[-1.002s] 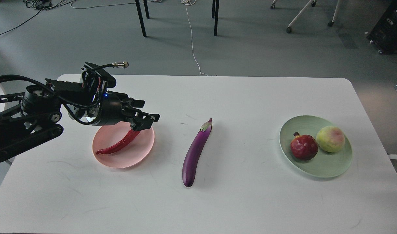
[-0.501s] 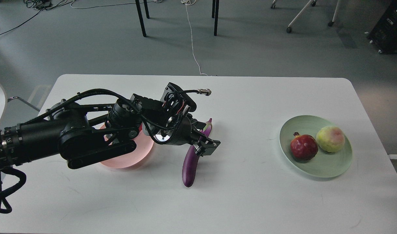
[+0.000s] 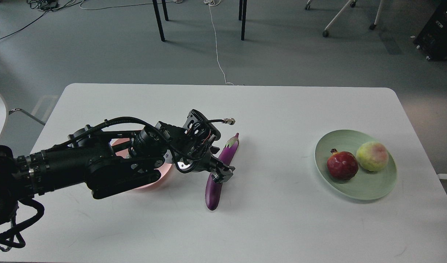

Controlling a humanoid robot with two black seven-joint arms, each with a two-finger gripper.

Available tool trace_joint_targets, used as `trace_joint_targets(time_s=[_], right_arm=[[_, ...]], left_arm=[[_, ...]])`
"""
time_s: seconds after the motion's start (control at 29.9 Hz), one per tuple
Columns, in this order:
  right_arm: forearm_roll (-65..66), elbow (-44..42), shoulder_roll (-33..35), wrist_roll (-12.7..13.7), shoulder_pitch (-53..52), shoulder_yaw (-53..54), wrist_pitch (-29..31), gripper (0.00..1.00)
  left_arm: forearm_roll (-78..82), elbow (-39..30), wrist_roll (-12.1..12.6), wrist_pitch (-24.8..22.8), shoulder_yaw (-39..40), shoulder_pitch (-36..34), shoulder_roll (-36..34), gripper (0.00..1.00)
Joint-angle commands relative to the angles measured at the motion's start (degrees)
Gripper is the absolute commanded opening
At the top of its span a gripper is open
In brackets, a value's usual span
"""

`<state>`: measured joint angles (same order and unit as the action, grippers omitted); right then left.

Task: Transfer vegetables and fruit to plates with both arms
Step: 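Move the left hand to the purple eggplant and grasp it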

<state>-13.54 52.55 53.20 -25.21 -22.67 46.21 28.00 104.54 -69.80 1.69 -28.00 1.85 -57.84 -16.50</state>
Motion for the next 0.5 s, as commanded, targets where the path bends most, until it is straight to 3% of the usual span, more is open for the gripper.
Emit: trace_joint_targets(time_s=[0.0, 0.17, 0.23, 0.3, 0.47], right_arm=[[0.0, 0.0, 0.0, 0.0, 0.0, 0.4, 0.0, 0.99], [0.0, -0.3, 0.0, 0.0, 0.0, 0.5, 0.0, 0.99], [0.0, -0.3, -0.1, 0.0, 0.0, 0.5, 0.0, 0.99], [0.0, -0.3, -0.1, 0.0, 0.0, 0.5, 0.0, 0.99], [0.0, -0.3, -0.3, 0.0, 0.0, 0.5, 0.0, 0.99]], left_arm=[[3.2, 0.7, -0.3, 0.0, 0.0, 1.7, -0.3, 0.75], [3.6, 0.7, -0.3, 0.0, 0.1, 3.0, 0.2, 0.67], [3.6, 0.7, -0.4, 0.0, 0.1, 3.0, 0.2, 0.53], [3.6, 0.7, -0.9, 0.0, 0.2, 2.8, 0.1, 0.32], [3.7, 0.5, -2.1, 0.0, 0.3, 2.6, 0.0, 0.15]])
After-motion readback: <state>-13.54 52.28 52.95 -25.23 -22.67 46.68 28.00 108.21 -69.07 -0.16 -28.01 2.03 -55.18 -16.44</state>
